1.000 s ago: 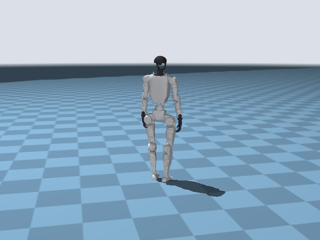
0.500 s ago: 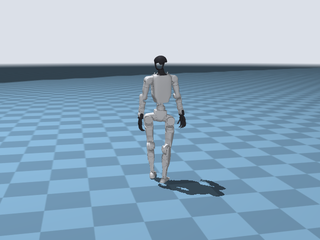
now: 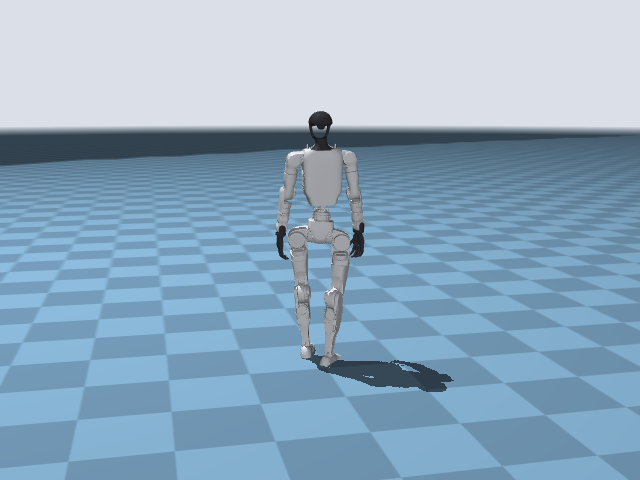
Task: In place motions
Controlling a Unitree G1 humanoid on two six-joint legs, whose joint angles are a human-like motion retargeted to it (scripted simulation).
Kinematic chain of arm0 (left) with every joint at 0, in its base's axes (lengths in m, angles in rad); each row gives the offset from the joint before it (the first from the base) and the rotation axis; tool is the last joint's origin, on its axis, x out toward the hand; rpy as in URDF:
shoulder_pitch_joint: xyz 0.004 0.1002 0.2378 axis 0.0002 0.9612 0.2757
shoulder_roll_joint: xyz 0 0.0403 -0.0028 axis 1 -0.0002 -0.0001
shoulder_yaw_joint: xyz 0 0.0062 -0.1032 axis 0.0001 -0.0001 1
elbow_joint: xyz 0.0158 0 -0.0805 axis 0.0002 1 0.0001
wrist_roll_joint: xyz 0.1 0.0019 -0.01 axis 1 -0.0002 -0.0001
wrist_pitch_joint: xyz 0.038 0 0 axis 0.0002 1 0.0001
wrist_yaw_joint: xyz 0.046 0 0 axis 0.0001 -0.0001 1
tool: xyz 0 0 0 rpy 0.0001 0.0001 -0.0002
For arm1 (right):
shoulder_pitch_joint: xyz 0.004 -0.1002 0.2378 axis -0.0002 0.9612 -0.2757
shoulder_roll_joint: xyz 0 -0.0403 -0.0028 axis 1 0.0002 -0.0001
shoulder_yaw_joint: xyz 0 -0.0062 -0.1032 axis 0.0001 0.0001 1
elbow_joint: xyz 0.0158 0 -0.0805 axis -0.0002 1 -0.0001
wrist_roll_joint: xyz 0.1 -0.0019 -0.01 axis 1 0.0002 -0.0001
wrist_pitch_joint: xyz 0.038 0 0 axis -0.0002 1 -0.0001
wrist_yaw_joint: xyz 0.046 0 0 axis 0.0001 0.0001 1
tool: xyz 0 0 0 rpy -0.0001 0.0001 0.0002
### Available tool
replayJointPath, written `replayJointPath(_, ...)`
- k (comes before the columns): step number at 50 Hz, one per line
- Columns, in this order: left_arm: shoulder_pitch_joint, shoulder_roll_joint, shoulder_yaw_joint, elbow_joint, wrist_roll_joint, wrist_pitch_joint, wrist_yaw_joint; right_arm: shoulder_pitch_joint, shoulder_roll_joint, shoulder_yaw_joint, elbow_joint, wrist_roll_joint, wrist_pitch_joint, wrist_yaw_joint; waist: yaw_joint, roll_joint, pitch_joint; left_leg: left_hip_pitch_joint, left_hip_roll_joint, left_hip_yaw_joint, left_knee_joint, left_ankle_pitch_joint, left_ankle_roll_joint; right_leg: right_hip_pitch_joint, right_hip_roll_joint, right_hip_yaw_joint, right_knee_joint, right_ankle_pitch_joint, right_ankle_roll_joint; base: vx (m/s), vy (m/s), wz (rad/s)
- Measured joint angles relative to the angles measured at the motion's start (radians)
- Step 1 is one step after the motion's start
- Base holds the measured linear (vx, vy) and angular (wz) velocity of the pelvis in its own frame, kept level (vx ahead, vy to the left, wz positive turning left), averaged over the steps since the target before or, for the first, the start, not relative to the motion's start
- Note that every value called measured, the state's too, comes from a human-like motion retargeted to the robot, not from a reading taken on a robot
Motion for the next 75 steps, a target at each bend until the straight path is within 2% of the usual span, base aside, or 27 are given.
replayJointPath(10,0.112,-0.006,0.117,-0.031,-0.033,-0.006,-0.012,-0.041,-0.034,-0.058,0.195,0.106,0.092,-0.057,-0.175,0.050,-0.050,0.014,0.062,0.136,-0.014,-0.049,0.025,-0.069,0.046,0.139,-0.001,0.039,-0.025,-0.20,-0.27,-0.87)
replayJointPath(20,0.212,-0.039,0.168,-0.034,-0.078,-0.006,-0.013,-0.041,-0.044,-0.038,0.176,0.098,0.084,-0.060,-0.307,0.101,-0.052,0.051,0.114,0.265,-0.027,-0.086,0.031,-0.109,0.086,0.247,0.005,0.073,-0.037,-0.32,-0.12,-0.72)
replayJointPath(30,0.223,-0.060,0.164,-0.058,-0.081,-0.006,-0.025,-0.022,-0.021,0.001,0.179,0.078,0.085,-0.053,-0.387,0.142,-0.061,0.058,0.150,0.315,-0.032,-0.104,0.031,-0.138,0.120,0.294,0.013,0.086,-0.036,-0.17,0.02,-0.30)
replayJointPath(40,0.198,-0.057,0.134,-0.082,-0.078,-0.002,-0.035,-0.019,-0.018,0.012,0.170,0.058,0.085,-0.056,-0.390,0.144,-0.065,0.062,0.150,0.332,-0.028,-0.112,0.032,-0.146,0.117,0.311,0.018,0.093,-0.036,-0.01,0.01,-0.03)
replayJointPath(55,0.189,-0.066,0.144,-0.031,-0.072,0.001,-0.027,-0.052,-0.029,-0.011,0.108,0.088,0.078,-0.020,-0.384,0.139,-0.077,0.067,0.135,0.328,-0.034,-0.109,0.038,-0.144,0.103,0.305,0.019,0.097,-0.033,0.02,0.01,0.02)
replayJointPath(75,0.182,-0.061,0.154,-0.017,-0.061,0.002,-0.023,-0.049,-0.012,0.030,0.122,0.051,0.074,-0.004,-0.387,0.115,-0.091,0.063,0.137,0.325,-0.027,-0.121,0.041,-0.150,0.104,0.304,0.025,0.096,-0.029,-0.09,0.03,0.00)
